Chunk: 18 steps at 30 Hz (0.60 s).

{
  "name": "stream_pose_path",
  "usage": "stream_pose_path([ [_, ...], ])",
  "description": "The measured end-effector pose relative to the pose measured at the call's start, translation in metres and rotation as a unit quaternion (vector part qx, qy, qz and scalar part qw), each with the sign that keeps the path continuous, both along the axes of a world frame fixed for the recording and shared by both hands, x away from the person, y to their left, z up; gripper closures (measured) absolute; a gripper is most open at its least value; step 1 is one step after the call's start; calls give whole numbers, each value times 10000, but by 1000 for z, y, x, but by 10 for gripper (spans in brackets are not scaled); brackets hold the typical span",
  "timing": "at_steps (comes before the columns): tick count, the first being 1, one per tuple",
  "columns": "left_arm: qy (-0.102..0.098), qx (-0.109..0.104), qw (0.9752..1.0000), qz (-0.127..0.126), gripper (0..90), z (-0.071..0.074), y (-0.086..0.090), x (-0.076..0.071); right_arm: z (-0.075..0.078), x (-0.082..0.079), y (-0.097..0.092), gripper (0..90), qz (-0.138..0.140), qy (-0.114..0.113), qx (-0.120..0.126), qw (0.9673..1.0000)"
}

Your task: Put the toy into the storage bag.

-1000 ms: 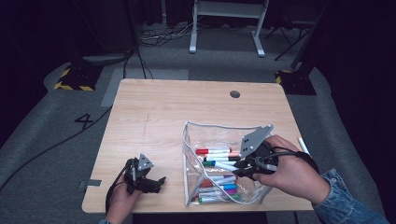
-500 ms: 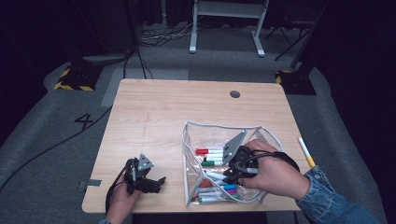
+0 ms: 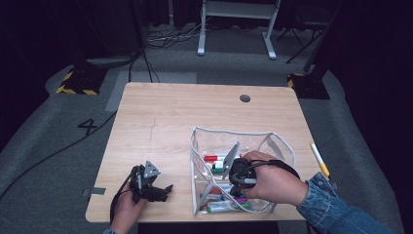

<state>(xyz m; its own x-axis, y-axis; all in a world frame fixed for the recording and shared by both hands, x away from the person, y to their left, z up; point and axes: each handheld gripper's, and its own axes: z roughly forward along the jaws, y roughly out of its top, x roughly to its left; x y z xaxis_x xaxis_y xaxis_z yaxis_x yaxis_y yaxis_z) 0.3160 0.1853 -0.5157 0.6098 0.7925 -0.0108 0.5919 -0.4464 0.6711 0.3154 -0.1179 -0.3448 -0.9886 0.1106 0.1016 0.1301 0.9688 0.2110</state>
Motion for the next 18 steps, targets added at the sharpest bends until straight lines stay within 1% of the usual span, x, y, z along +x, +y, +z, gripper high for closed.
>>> stream_pose_path([
  [1, -2, 1, 10000, -1, 0, 0, 0, 0, -2, 0, 1, 868, 64, 5, -74, 10000],
  [4, 2, -1, 10000, 0, 0, 0, 0, 0, -3, -1, 5, 850, 108, -11, -122, 9999],
  [8, 8, 4, 10000, 0, 0, 0, 0, 0, -2, -2, 4, 821, 91, -42, -92, 9999],
  [10, -1, 0, 10000, 2, 0, 0, 0, 0, 2, -1, 1, 804, -34, -61, 66, 10000],
  [11, 0, -1, 10000, 0, 0, 0, 0, 0, 6, 0, -2, 778, -117, -103, 190, 9997],
  [13, 1, 0, 10000, -1, 0, 0, 0, 0, 16, 3, -9, 751, -352, -218, 530, 9977],
  [14, 0, -1, 10000, 0, 0, 0, 0, 0, 20, 3, -12, 743, -436, -219, 639, 9968],
  [15, 0, -1, 10000, 1, 0, 0, 0, 0, 28, 5, -18, 726, -533, -300, 809, 9948],
  [16, -2, -1, 10000, 1, 0, 0, 0, 0, 32, 6, -22, 715, -594, -377, 951, 9930],
  [17, -1, -1, 10000, 1, 0, 0, 0, 0, 40, 7, -29, 703, -723, -482, 1138, 9897],
  [18, -2, 1, 10000, 4, 0, 0, 0, 0, 44, 7, -33, 694, -793, -526, 1224, 9879],
])
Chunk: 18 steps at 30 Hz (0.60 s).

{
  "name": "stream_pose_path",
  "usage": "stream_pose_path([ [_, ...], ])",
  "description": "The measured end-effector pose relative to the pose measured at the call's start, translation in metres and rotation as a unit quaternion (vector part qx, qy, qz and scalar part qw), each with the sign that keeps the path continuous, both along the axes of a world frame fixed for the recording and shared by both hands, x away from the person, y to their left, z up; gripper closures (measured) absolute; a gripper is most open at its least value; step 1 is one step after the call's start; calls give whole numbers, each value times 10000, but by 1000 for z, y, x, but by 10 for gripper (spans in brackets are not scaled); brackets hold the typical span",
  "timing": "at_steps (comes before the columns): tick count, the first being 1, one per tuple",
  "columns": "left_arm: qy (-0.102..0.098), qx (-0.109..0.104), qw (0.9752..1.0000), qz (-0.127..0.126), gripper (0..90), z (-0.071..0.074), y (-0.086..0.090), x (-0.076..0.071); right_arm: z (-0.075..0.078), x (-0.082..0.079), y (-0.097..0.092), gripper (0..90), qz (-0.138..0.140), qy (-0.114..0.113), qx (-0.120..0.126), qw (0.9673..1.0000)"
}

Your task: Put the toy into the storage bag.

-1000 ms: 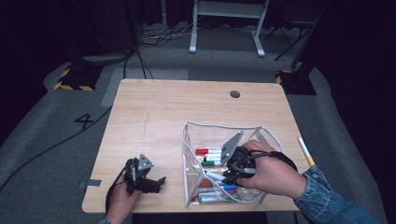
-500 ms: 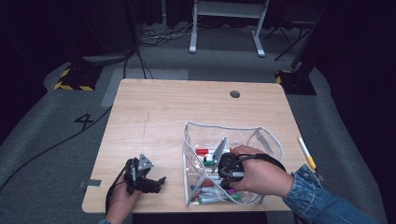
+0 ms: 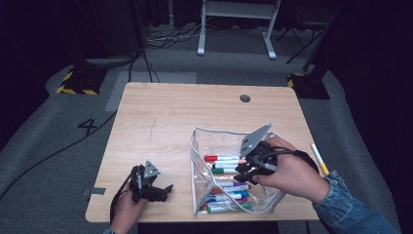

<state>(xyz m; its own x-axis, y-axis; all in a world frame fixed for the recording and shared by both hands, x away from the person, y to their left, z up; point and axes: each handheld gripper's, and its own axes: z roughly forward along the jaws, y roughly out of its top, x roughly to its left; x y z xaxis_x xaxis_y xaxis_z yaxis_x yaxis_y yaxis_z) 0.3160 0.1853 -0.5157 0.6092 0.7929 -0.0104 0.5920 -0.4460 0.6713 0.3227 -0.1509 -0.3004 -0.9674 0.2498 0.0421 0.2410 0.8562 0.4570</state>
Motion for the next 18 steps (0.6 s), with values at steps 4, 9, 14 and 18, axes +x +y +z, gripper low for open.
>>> stream_pose_path([
  [4, 1, -2, 10000, -2, 0, 0, 0, 0, 20, 3, -24, 660, -415, -308, 434, 9977],
  [9, 0, 4, 10000, -4, 0, 0, 0, 0, 34, 11, -61, 623, -1029, -613, 811, 9895],
  [14, 5, -8, 10000, 21, 0, 0, 0, -1, 35, 24, -95, 619, -1566, -737, 1056, 9792],
  [18, 3, -16, 10000, 26, 0, 0, 0, -1, 30, 39, -125, 620, -2066, -844, 1214, 9672],
])
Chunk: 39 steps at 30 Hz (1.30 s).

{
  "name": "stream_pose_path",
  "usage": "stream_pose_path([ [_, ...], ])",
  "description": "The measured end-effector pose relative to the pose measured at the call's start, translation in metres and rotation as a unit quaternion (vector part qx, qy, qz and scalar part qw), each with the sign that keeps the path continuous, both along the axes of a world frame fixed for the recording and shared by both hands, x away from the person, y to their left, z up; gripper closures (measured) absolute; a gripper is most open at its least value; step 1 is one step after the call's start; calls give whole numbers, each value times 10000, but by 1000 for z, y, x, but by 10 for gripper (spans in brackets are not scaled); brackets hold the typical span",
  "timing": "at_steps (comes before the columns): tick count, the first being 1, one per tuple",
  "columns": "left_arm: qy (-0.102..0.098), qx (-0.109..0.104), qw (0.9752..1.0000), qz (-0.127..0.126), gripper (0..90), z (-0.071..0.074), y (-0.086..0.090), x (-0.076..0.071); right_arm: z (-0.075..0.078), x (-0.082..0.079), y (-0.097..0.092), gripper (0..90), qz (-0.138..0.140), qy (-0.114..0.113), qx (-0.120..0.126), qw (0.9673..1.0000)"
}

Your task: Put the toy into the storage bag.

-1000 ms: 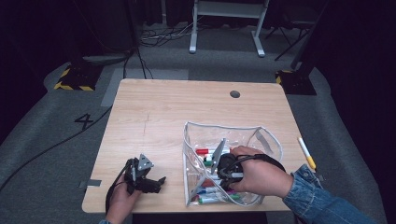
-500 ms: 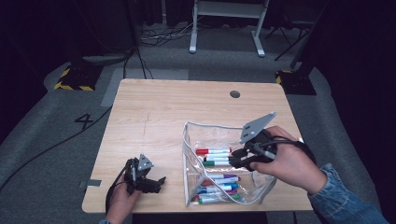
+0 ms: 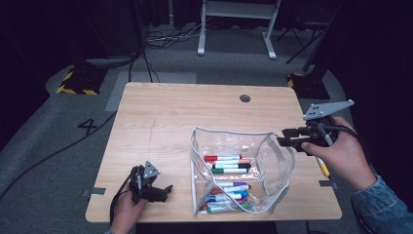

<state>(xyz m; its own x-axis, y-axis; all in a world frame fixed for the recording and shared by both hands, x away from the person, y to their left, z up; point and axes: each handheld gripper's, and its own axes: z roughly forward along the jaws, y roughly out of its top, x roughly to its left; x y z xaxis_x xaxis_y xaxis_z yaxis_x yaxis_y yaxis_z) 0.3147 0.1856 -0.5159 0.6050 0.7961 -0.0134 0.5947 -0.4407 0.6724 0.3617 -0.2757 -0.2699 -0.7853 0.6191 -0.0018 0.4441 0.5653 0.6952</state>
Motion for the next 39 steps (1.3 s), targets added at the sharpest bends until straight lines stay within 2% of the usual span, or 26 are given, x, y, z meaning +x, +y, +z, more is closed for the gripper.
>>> stream_pose_path([
  [4, -9, -4, 10000, 6, 0, 0, 0, 0, -13, 16, -28, 615, -564, -19, 18, 9984],
  [7, 19, -1, 10000, -14, 0, 0, 0, 0, -31, 30, -56, 610, -1161, -120, -197, 9930],
  [11, 24, 11, 10000, -17, 0, 1, 0, 0, -57, 43, -87, 604, -1685, -17, -257, 9854],
  [15, 23, 12, 10000, -17, 0, 1, 0, 0, -84, 51, -110, 599, -2030, 140, -343, 9785],
  [21, 24, 10, 10000, -17, 0, 1, 0, 0, -124, 60, -134, 589, -2377, 345, -531, 9693],
  [22, 24, 11, 10000, -18, 0, 1, 0, 0, -130, 62, -138, 588, -2402, 355, -526, 9686],
  [27, 39, 11, 10000, -27, 0, 1, 0, 0, -154, 65, -151, 589, -2620, 484, -609, 9619],
  [33, 11, 16, 10000, -5, 0, 0, 0, 1, -175, 66, -165, 591, -2854, 646, -619, 9542],
  [39, 13, 15, 10000, -6, 0, 0, 0, 1, -189, 66, -171, 601, -2954, 796, -622, 9500],
])
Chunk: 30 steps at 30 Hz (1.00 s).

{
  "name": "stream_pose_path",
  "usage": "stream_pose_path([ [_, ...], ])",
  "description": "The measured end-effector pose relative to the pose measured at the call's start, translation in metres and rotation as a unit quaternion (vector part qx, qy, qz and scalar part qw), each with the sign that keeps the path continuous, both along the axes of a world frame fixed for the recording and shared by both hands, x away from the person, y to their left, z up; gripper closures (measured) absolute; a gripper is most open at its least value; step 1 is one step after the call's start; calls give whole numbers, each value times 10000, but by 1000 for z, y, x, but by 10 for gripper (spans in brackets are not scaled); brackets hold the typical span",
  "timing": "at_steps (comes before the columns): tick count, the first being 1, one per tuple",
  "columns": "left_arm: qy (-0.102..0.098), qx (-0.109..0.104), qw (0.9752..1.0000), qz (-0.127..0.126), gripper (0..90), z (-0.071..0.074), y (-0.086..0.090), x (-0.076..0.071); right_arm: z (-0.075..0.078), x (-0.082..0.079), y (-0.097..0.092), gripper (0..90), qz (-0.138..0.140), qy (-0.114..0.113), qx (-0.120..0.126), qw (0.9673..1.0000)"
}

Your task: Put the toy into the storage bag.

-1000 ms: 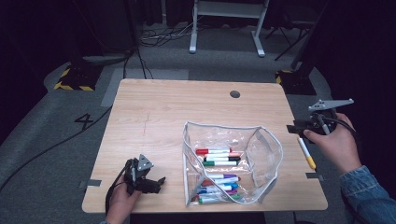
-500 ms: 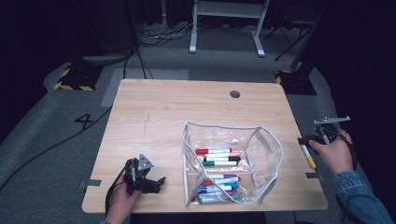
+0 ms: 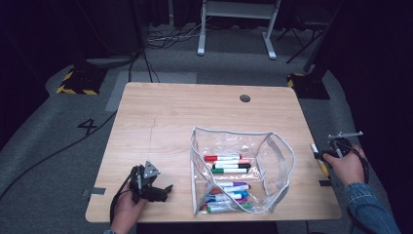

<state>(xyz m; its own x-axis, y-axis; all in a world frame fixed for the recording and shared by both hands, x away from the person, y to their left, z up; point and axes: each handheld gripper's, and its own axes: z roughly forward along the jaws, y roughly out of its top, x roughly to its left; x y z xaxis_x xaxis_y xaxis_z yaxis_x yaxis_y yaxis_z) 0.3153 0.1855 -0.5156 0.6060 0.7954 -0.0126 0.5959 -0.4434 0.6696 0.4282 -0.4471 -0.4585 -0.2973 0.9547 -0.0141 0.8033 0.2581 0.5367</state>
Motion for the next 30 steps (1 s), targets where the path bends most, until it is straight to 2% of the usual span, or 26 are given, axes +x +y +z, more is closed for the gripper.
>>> stream_pose_path([
  [11, -3, -1, 10000, 3, 0, 0, 0, 0, -16, 1, -1, 638, -6, 165, 10, 9999],
  [13, -3, 1, 10000, 4, 0, 0, 0, 0, -18, 1, 1, 684, 27, 218, 9, 9998],
  [14, -3, 0, 10000, 3, 0, 0, 0, 0, -20, 1, 3, 736, 42, 296, -1, 9996],
  [19, -3, -2, 10000, 3, 0, 0, 0, 0, -18, 2, 9, 770, 58, 360, -167, 9992],
  [23, 0, 0, 10000, 1, 0, 0, 0, 0, -10, 0, 12, 770, 109, 291, -234, 9992],
  [29, 4, -6, 10000, 1, 0, 0, 0, 0, 22, -6, 21, 771, 315, -11, -87, 9995],
  [30, -2, 0, 10000, 2, 0, 0, 0, 0, 31, -8, 24, 771, 402, -51, -67, 9992],
])
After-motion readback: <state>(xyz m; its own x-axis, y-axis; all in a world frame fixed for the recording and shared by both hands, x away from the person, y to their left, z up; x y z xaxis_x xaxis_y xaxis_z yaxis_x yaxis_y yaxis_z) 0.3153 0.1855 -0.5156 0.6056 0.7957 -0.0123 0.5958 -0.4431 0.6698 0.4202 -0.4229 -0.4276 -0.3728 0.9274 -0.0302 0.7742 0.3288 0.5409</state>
